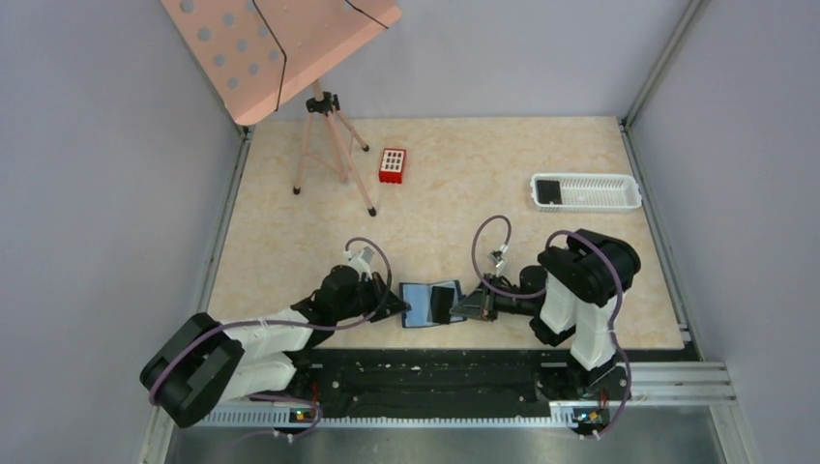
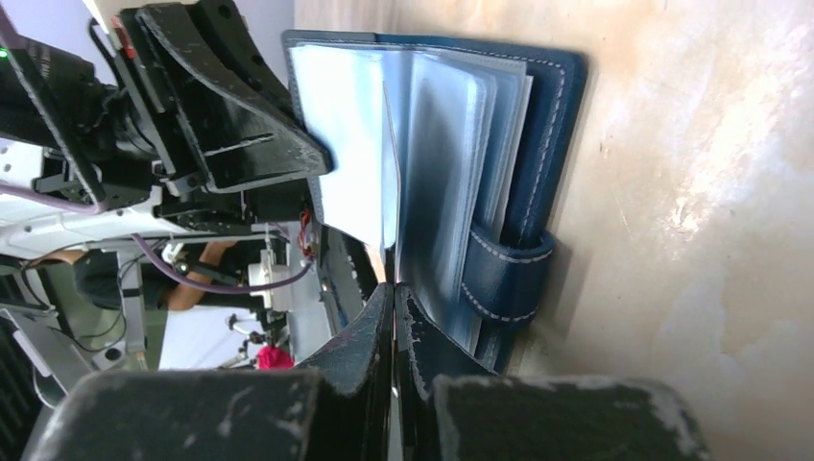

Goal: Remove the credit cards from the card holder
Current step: Remove the credit card from the card holder, then place the credit card in the storage box.

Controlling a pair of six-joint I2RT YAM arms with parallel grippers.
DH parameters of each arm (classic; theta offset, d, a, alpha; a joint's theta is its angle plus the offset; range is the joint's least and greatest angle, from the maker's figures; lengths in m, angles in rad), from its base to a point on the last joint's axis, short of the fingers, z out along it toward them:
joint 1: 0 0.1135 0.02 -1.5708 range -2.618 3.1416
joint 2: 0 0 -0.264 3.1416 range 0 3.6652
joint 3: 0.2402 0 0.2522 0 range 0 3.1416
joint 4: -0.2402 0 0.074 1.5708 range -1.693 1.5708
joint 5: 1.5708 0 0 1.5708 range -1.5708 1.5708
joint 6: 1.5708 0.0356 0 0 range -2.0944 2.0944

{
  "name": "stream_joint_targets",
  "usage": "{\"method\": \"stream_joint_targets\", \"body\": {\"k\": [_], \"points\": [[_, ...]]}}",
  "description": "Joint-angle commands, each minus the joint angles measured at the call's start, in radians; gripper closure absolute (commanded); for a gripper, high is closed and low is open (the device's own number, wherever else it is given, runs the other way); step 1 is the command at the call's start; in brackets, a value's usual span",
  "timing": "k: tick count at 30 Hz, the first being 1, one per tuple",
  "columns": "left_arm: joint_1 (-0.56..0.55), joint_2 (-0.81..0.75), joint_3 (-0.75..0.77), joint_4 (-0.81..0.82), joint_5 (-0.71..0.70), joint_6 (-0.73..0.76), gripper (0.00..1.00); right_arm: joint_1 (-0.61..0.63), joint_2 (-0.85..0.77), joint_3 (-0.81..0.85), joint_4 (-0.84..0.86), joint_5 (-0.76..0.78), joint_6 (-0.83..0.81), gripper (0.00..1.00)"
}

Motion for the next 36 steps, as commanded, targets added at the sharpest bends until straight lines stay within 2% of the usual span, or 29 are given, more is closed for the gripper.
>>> {"method": "stream_joint_targets", "body": {"k": [1, 6, 12, 16, 20, 21, 25, 31, 36], "points": [[0.010, 0.021, 0.066, -0.064, -0.051, 0.055, 0.91, -0.025, -0.002, -0.028, 0.192, 0.001, 0.027, 1.00], [0.012, 0.008, 0.118, -0.194, -0.084, 0.095, 0.83, -0.055, -0.110, -0.056, 0.115, 0.027, 0.050, 1.00], [0.011, -0.034, 0.171, -0.324, -0.107, 0.149, 0.74, -0.056, -0.336, -0.021, -0.280, 0.100, -0.037, 1.00], [0.012, -0.056, 0.227, -0.424, -0.122, 0.202, 0.61, -0.056, -0.507, 0.018, -0.560, 0.140, -0.095, 1.00], [0.012, -0.099, 0.263, -0.487, -0.131, 0.248, 0.40, -0.056, -0.675, 0.062, -0.810, 0.187, -0.154, 1.00], [0.011, -0.112, 0.274, -0.498, -0.130, 0.259, 0.39, -0.056, -0.708, 0.076, -0.863, 0.198, -0.169, 1.00], [0.010, -0.164, 0.309, -0.553, -0.145, 0.306, 0.39, -0.057, -0.809, 0.102, -0.965, 0.215, -0.173, 1.00], [-0.002, -0.223, 0.355, -0.596, -0.145, 0.403, 0.45, -0.056, -0.866, 0.108, -0.987, 0.202, -0.107, 1.00], [-0.120, -0.288, 0.387, -0.587, -0.259, 0.588, 0.48, -0.052, -0.904, 0.112, -1.001, 0.180, -0.063, 1.00]]}}
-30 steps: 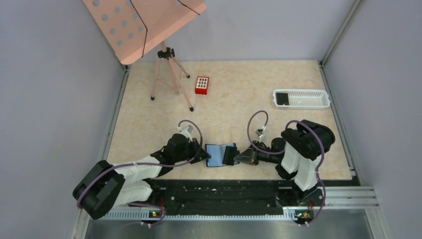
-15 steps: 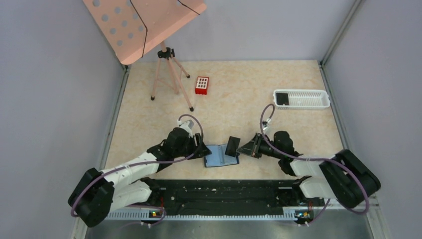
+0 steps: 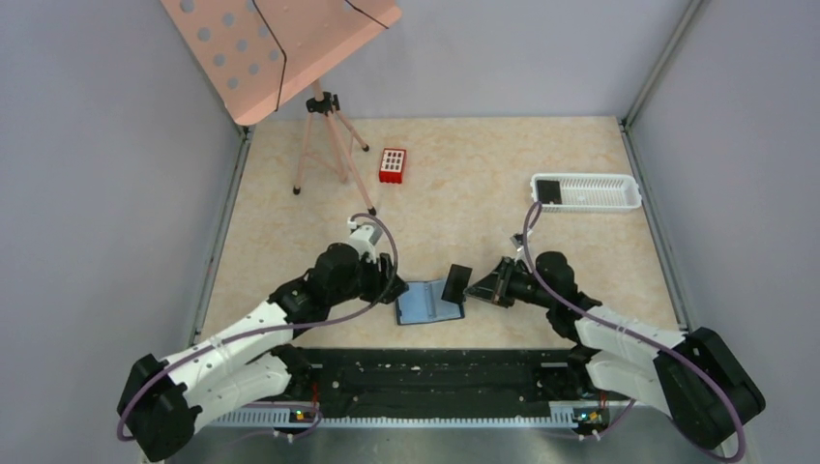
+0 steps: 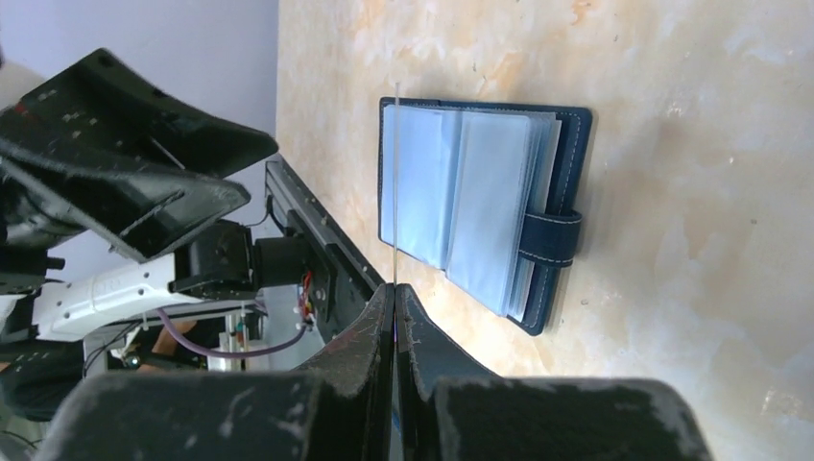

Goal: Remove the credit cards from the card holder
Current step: Place the credit card in the storage box.

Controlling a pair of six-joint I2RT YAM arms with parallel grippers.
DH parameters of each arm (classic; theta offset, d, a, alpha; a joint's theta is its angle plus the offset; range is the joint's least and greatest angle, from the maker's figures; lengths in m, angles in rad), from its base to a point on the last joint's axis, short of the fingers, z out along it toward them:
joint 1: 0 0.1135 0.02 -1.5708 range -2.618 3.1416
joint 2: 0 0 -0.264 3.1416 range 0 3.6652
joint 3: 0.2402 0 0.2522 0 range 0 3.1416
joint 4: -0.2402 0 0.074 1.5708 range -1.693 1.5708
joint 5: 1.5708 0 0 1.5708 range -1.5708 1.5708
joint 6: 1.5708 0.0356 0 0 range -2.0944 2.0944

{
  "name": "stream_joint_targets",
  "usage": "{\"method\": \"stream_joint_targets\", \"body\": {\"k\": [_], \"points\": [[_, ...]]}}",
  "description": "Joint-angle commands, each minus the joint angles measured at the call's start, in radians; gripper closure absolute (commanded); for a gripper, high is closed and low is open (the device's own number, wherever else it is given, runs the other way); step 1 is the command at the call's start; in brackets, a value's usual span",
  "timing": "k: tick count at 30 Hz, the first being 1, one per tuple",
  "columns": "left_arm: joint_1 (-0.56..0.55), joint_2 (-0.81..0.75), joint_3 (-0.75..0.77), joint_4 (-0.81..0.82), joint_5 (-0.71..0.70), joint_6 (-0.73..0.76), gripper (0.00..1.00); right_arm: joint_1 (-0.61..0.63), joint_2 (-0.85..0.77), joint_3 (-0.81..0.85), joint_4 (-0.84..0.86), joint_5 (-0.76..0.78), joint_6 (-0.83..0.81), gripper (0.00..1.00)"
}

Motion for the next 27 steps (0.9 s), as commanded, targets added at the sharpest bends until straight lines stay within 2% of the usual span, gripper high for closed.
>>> {"method": "stream_joint_targets", "body": {"k": [1, 4, 7, 12, 19, 27], "points": [[-0.138, -0.073, 0.054, 0.028, -0.143, 0.230, 0.48, 0.001, -0.046, 0.042, -0.014, -0.017, 0.049, 1.00], [-0.298, -0.089, 0.052, 0.088, -0.295, 0.395, 0.48, 0.020, -0.057, 0.048, -0.012, -0.029, 0.074, 1.00], [-0.447, -0.072, 0.029, 0.184, -0.338, 0.602, 0.48, 0.048, -0.048, 0.062, 0.010, -0.052, 0.096, 1.00], [-0.602, -0.002, -0.012, 0.340, -0.496, 0.874, 0.47, 0.103, -0.059, 0.066, 0.061, -0.060, 0.151, 1.00], [-0.708, 0.078, -0.071, 0.493, -0.547, 1.082, 0.44, 0.129, -0.091, 0.057, 0.072, -0.051, 0.186, 1.00], [-0.738, 0.141, -0.096, 0.565, -0.615, 1.133, 0.42, 0.132, -0.113, 0.056, 0.080, -0.047, 0.200, 1.00]]}}
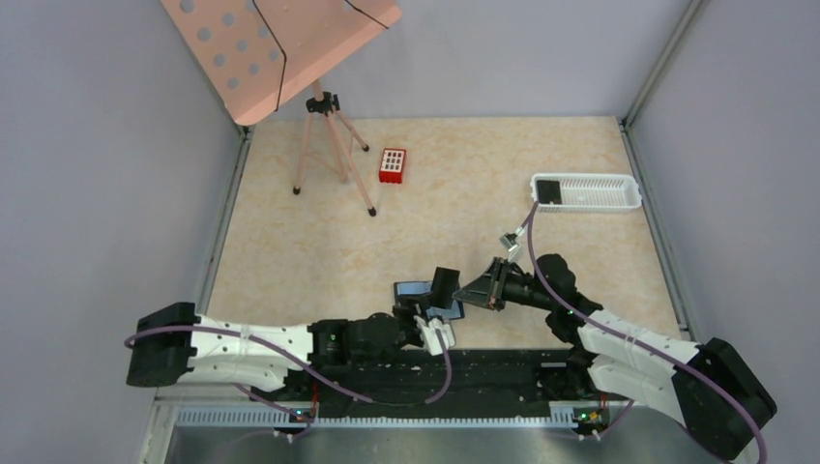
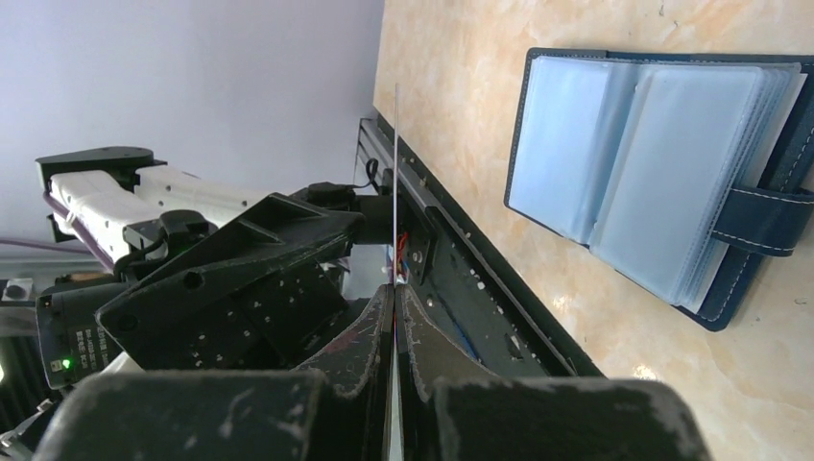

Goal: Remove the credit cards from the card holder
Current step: Place the credit card in the storage box.

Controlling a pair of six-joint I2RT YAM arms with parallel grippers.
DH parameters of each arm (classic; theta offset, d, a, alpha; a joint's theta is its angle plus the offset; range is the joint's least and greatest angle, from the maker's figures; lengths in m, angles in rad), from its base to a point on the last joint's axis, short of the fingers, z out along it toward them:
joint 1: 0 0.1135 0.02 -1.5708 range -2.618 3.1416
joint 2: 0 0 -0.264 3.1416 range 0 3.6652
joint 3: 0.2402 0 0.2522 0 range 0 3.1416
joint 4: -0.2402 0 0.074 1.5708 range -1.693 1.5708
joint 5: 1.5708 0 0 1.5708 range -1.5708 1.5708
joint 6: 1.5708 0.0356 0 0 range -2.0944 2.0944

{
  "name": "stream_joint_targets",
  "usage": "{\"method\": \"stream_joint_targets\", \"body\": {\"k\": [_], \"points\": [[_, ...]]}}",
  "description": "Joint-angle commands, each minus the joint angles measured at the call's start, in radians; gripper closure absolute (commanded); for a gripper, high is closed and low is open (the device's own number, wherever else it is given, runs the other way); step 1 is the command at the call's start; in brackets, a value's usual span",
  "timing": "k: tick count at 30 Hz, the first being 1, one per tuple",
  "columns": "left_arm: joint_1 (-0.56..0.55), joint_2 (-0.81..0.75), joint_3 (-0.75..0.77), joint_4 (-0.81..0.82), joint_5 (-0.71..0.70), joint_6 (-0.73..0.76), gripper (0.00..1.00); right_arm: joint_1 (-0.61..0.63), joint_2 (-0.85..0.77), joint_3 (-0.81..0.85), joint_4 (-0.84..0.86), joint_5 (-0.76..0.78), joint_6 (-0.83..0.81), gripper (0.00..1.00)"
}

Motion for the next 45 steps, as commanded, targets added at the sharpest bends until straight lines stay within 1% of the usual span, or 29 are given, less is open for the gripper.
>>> {"method": "stream_joint_targets", "body": {"k": [1, 7, 11, 16, 17, 18, 21, 22, 26, 28, 29, 31, 33, 36, 38, 40, 42, 43, 45], "points": [[-0.008, 0.048, -0.006, 0.119, -0.078, 0.059, 0.42, 0.014, -0.015, 0.032, 0.050, 0.000, 0.019, 1.00], [-0.009, 0.097, -0.012, 0.177, -0.102, 0.070, 0.44, 0.018, 0.002, 0.022, 0.086, -0.011, 0.042, 1.00], [-0.009, 0.117, -0.004, 0.179, -0.129, 0.070, 0.52, 0.018, 0.008, 0.019, 0.098, -0.013, 0.051, 1.00], [-0.009, 0.125, -0.008, 0.194, -0.169, 0.074, 0.60, 0.017, 0.025, 0.014, 0.127, -0.021, 0.060, 1.00], [-0.009, 0.124, -0.008, 0.198, -0.177, 0.072, 0.65, 0.018, 0.033, 0.013, 0.133, -0.026, 0.061, 1.00], [-0.009, 0.121, -0.008, 0.202, -0.183, 0.068, 0.75, 0.018, 0.041, 0.012, 0.138, -0.031, 0.060, 1.00], [-0.009, 0.104, -0.011, 0.209, -0.206, 0.041, 0.98, 0.018, 0.066, 0.010, 0.165, -0.045, 0.047, 1.00], [-0.009, 0.096, -0.013, 0.211, -0.219, 0.019, 1.00, 0.018, 0.072, 0.010, 0.170, -0.047, 0.039, 0.99], [-0.008, 0.043, -0.020, 0.193, -0.279, -0.100, 1.00, 0.018, 0.039, 0.014, 0.162, -0.040, -0.021, 0.77], [-0.002, -0.013, 0.000, 0.091, -0.228, -0.193, 1.00, 0.018, -0.012, 0.035, 0.111, -0.031, -0.087, 0.68], [0.006, -0.042, 0.015, 0.034, -0.186, -0.258, 1.00, 0.018, -0.039, 0.053, 0.067, -0.022, -0.135, 0.66], [0.024, -0.102, 0.031, -0.052, -0.109, -0.340, 1.00, 0.017, -0.096, 0.093, -0.038, 0.002, -0.246, 0.63], [0.037, -0.166, 0.029, -0.086, -0.061, -0.418, 1.00, 0.018, -0.151, 0.131, -0.145, 0.033, -0.360, 0.63], [0.044, -0.247, 0.013, -0.101, -0.044, -0.521, 1.00, 0.016, -0.216, 0.169, -0.257, 0.089, -0.471, 0.63], [0.046, -0.301, -0.012, -0.080, -0.055, -0.590, 1.00, 0.016, -0.253, 0.164, -0.242, 0.092, -0.479, 0.63], [0.048, -0.351, -0.041, -0.051, -0.054, -0.656, 1.00, 0.017, -0.278, 0.139, -0.156, 0.079, -0.449, 0.63], [0.054, -0.390, -0.058, -0.041, -0.022, -0.683, 1.00, 0.016, -0.292, 0.111, -0.084, 0.048, -0.435, 0.62], [0.055, -0.402, -0.055, -0.057, -0.013, -0.689, 1.00, 0.016, -0.293, 0.109, -0.074, 0.036, -0.442, 0.61], [0.057, -0.417, -0.036, -0.110, -0.010, -0.697, 1.00, 0.016, -0.290, 0.133, -0.112, 0.022, -0.484, 0.61]]}}
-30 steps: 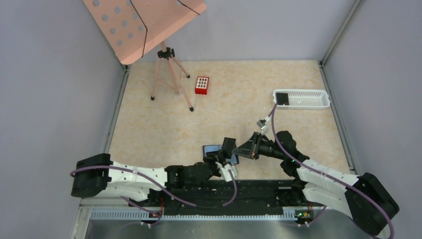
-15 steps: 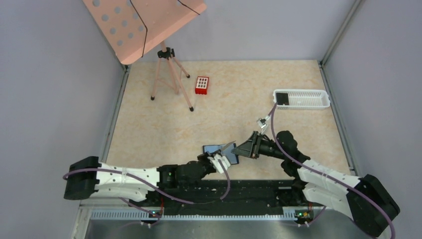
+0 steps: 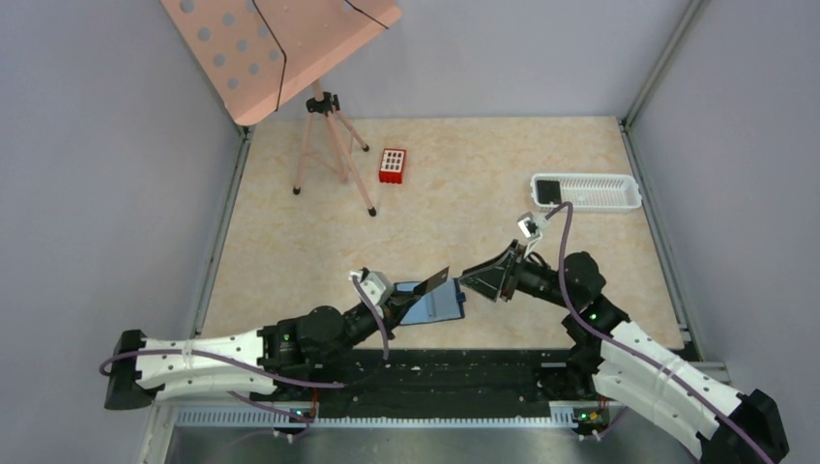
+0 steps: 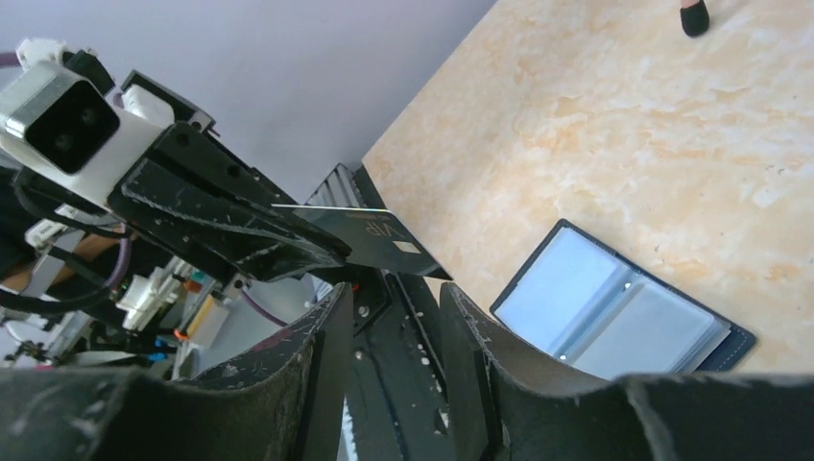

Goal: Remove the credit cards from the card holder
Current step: Place the credit card in the storage box.

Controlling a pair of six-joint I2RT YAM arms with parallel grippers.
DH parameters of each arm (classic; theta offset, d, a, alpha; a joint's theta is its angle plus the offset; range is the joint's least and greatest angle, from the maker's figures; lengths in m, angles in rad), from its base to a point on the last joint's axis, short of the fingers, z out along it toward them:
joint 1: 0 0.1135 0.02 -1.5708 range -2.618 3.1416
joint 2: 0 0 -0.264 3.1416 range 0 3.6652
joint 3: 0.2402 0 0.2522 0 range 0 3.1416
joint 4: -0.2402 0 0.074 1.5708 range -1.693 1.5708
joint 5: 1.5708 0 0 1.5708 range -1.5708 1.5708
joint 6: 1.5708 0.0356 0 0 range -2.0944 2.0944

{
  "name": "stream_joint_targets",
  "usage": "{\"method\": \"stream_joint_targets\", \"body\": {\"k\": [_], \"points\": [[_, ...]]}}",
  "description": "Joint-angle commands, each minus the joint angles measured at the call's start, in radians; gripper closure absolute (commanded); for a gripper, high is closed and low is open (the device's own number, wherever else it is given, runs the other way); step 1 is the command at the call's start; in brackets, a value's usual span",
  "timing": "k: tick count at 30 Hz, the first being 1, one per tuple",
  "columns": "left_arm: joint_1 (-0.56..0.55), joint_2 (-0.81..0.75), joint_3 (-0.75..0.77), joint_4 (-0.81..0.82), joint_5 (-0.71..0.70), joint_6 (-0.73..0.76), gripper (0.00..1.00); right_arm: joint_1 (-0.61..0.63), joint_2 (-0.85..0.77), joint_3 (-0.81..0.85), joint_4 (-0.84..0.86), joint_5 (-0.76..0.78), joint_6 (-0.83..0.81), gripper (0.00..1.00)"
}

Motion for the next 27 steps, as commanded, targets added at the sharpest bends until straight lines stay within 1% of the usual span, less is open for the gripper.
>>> {"method": "stream_joint_targets", "body": {"k": [1, 4, 7, 9, 10, 13, 14, 18, 21, 24, 27], "points": [[0.007, -0.037, 0.014, -0.053, 0.037, -0.100, 1.00, 0.009, -0.004, 0.034, -0.009, -0.029, -0.102, 0.61], [0.007, -0.054, 0.022, -0.084, 0.026, -0.130, 1.00, 0.009, 0.012, 0.091, -0.108, -0.017, -0.153, 0.61], [0.011, -0.057, 0.033, -0.104, 0.064, -0.124, 1.00, 0.010, 0.022, 0.097, -0.066, -0.076, -0.160, 0.60], [0.016, -0.032, 0.069, -0.163, 0.096, -0.114, 1.00, 0.009, 0.036, 0.128, -0.091, -0.119, -0.213, 0.60], [0.018, -0.019, 0.087, -0.189, 0.112, -0.113, 1.00, 0.009, 0.047, 0.146, -0.111, -0.142, -0.242, 0.62], [0.031, 0.025, 0.141, -0.271, 0.184, -0.110, 1.00, 0.009, 0.108, 0.201, -0.161, -0.230, -0.303, 0.70], [0.036, 0.042, 0.159, -0.291, 0.211, -0.109, 1.00, 0.010, 0.131, 0.215, -0.179, -0.263, -0.312, 0.71], [0.064, 0.116, 0.231, -0.368, 0.297, -0.126, 1.00, 0.011, 0.225, 0.237, -0.156, -0.434, -0.309, 0.72], [0.094, 0.167, 0.263, -0.379, 0.393, -0.142, 1.00, 0.016, 0.251, 0.220, -0.139, -0.478, -0.308, 0.72], [0.118, 0.211, 0.281, -0.376, 0.433, -0.158, 1.00, 0.029, 0.251, 0.202, -0.121, -0.513, -0.311, 0.72], [0.140, 0.242, 0.290, -0.364, 0.476, -0.167, 1.00, 0.043, 0.248, 0.196, -0.142, -0.509, -0.328, 0.71]]}}
